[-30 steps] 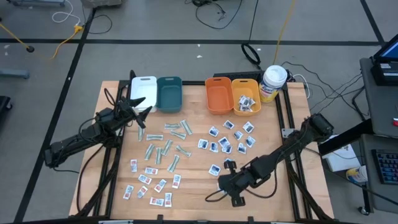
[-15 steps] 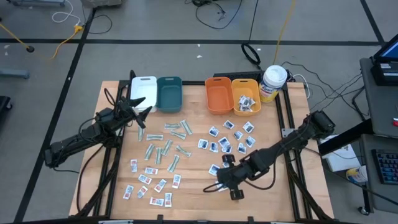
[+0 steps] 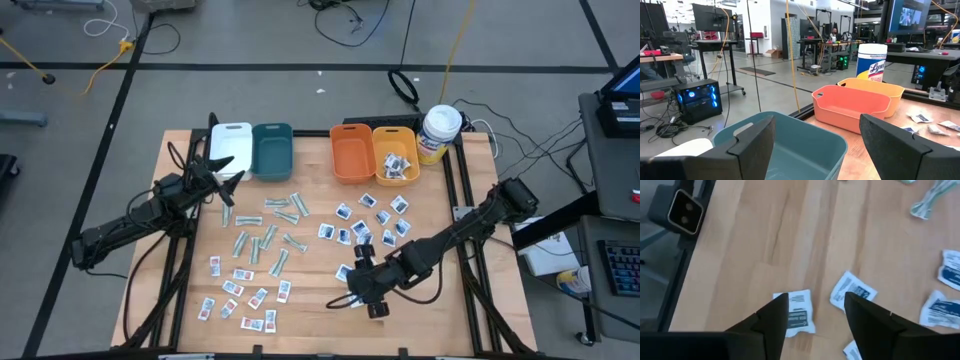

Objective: Pick & Place First Aid Supplies
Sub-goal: Put the towelette pack into the yellow bin

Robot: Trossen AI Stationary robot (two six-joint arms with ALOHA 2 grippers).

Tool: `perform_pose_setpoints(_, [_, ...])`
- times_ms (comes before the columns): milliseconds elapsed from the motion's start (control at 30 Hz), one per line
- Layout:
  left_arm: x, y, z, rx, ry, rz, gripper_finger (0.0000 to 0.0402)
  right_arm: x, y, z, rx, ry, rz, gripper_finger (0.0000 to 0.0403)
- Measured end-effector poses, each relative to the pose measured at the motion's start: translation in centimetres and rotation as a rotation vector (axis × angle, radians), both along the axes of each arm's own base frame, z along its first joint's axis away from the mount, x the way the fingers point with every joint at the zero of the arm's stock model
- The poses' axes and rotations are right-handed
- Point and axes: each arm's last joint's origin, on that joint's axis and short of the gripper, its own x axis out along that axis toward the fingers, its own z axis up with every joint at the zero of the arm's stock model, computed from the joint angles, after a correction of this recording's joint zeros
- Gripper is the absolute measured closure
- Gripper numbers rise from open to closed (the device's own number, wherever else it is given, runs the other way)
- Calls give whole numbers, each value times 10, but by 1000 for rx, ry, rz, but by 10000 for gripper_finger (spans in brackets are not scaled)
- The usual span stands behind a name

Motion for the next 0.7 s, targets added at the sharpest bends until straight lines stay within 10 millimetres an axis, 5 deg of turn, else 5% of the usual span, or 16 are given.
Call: perform_pose_setpoints(700, [0, 0, 0, 0, 0, -1, 105, 11, 24, -82, -106, 193, 25, 222])
